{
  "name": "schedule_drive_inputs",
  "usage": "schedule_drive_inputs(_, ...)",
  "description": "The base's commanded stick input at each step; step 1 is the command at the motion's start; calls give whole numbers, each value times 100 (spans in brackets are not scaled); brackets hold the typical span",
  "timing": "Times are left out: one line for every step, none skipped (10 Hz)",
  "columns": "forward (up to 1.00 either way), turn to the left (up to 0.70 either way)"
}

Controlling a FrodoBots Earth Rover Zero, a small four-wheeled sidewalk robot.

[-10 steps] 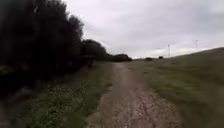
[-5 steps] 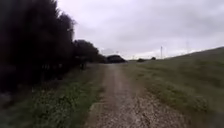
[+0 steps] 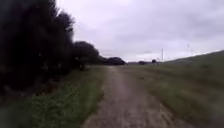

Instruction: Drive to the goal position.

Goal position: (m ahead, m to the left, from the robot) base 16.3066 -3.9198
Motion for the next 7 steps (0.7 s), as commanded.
schedule_drive_inputs(70,0)
schedule_drive_inputs(70,0)
schedule_drive_inputs(70,0)
schedule_drive_inputs(70,0)
schedule_drive_inputs(70,-35)
schedule_drive_inputs(70,-35)
schedule_drive_inputs(70,-35)
